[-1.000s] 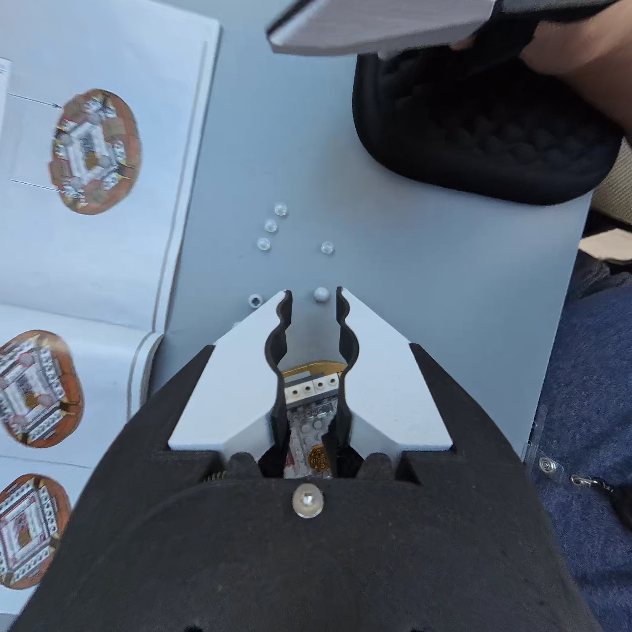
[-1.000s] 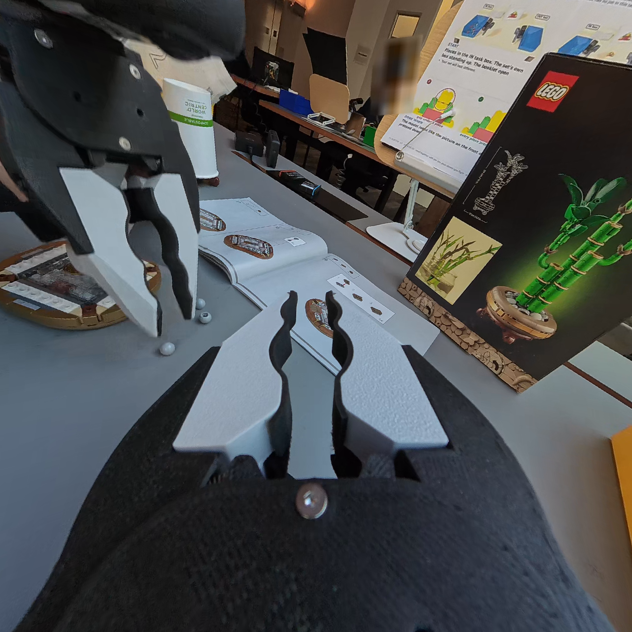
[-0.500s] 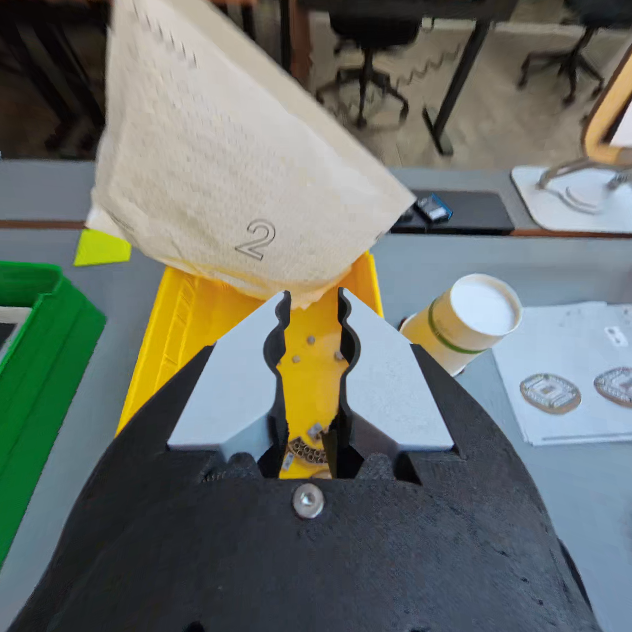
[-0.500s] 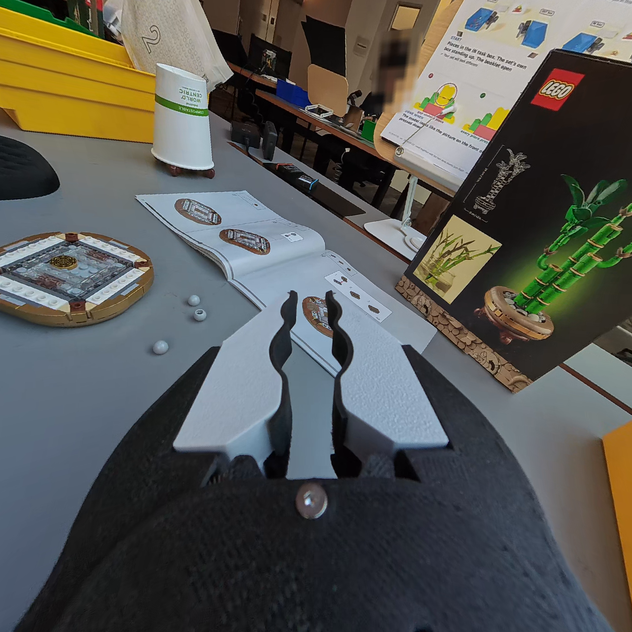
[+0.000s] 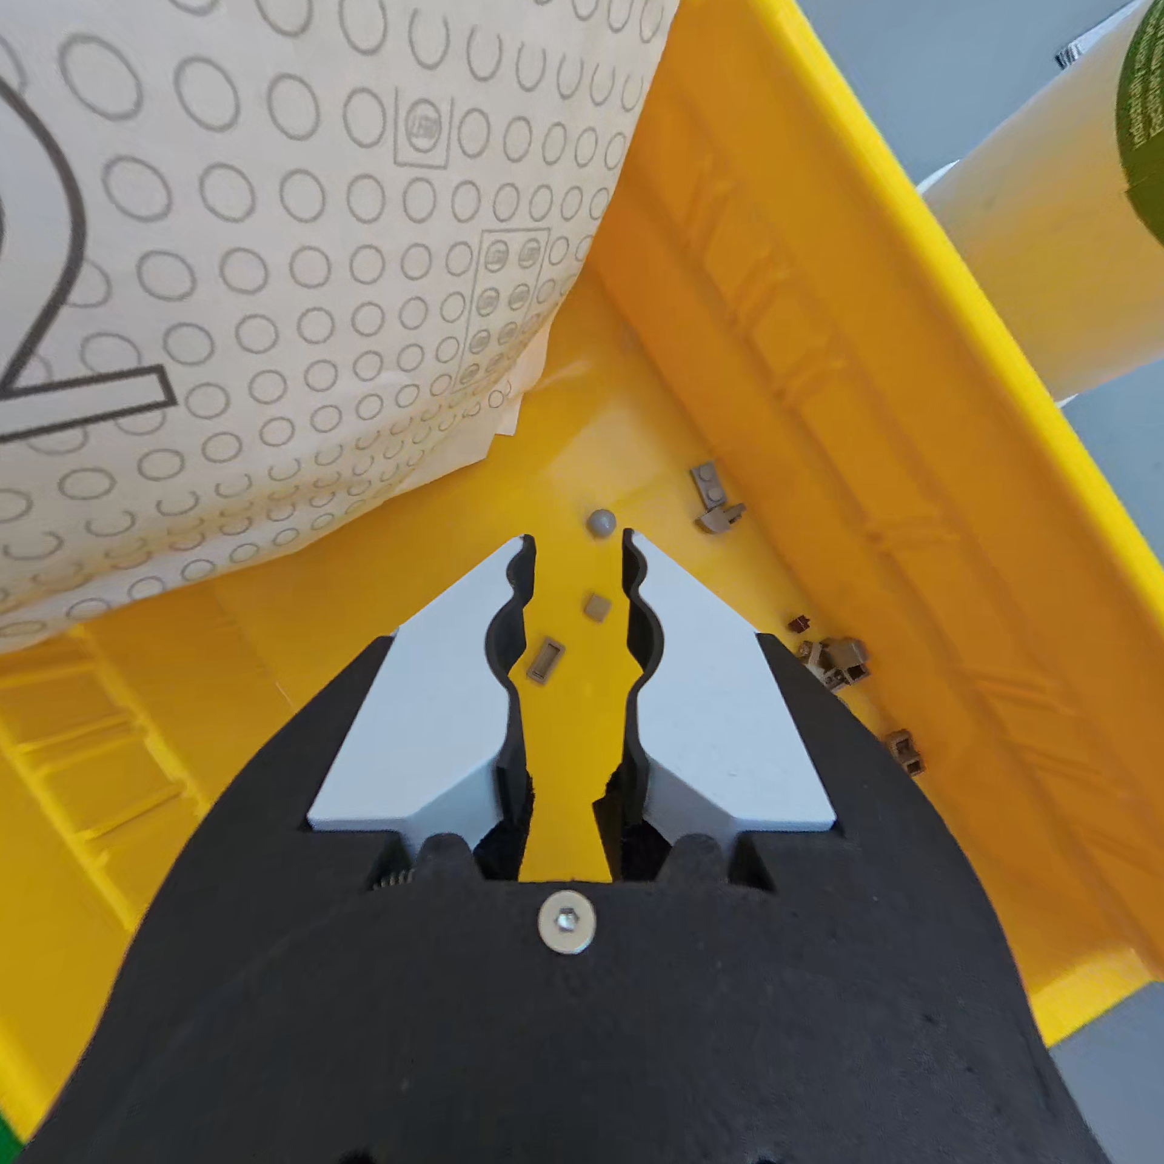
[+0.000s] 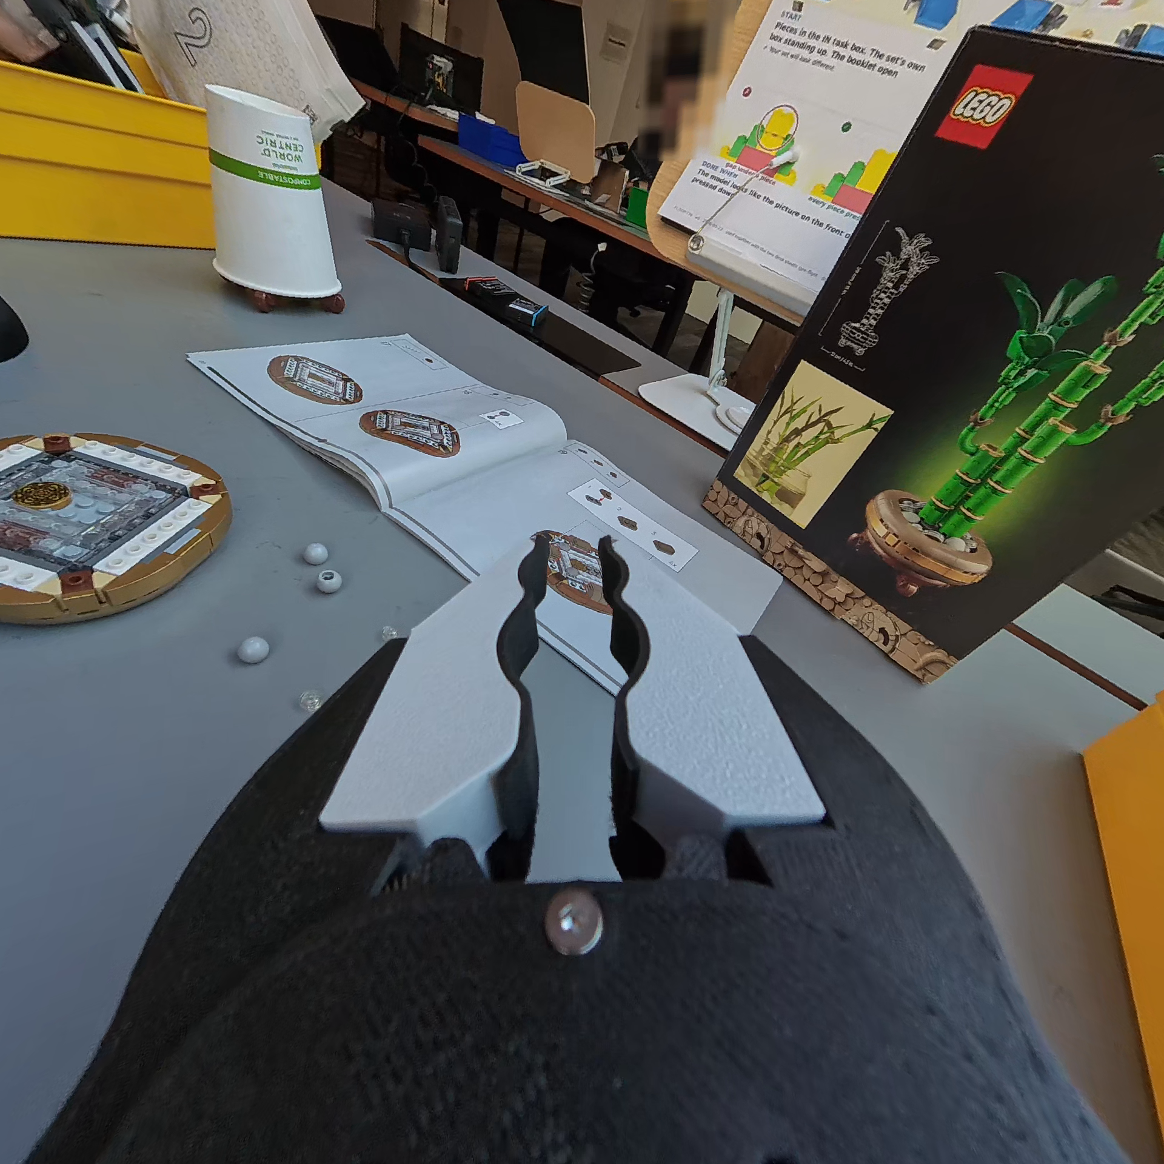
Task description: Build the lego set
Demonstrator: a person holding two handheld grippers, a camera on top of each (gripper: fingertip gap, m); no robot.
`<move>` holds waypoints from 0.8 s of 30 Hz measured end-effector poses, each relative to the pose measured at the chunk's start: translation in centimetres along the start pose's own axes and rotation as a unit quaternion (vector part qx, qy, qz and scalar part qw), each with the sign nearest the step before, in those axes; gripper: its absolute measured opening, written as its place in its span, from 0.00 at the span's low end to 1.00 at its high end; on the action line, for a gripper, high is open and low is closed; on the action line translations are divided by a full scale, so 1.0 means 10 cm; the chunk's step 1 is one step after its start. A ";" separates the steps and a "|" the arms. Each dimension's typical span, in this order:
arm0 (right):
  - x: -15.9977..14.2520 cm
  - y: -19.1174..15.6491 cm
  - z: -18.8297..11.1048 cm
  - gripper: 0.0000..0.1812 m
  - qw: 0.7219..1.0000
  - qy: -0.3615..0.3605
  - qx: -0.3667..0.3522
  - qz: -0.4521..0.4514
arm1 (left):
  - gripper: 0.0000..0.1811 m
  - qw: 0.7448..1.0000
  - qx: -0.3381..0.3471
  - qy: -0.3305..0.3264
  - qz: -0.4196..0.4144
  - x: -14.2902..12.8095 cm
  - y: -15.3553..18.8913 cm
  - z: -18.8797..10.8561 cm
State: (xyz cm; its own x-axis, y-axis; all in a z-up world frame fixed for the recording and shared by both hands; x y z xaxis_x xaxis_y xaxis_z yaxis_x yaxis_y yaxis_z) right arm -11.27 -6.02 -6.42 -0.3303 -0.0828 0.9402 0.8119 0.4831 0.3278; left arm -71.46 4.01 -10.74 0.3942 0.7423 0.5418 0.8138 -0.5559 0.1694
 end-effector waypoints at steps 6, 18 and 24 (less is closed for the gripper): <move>-0.03 -0.03 0.03 0.08 1.000 -0.013 -0.002 -0.018 | 0.15 0.999 -0.010 -0.027 0.027 -0.02 0.01 0.13; -0.03 -0.04 0.02 0.08 1.000 -0.012 0.001 -0.017 | 0.04 0.999 -0.003 -0.025 0.036 -0.10 -0.01 0.25; -0.01 -0.03 0.01 0.08 1.000 -0.006 0.004 -0.013 | 0.04 0.995 0.061 0.052 0.063 0.06 0.07 -0.06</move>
State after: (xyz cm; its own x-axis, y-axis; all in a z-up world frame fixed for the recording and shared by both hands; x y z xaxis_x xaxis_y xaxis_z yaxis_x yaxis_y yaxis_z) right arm -11.54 -6.07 -6.68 -0.3562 -0.0849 0.9305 0.7992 0.4883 0.3505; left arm -70.94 3.85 -9.79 0.4549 0.6236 0.6358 0.8092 -0.5876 -0.0025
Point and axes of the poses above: each gripper's, where its closed fingertips meet, z out along the fingers, x out of its top, y = z × x across the jaws, the point moved 3 cm from there along -z, back along the fingers, and after that the axes turned 11 degrees about -x, right-handed, at the moved point
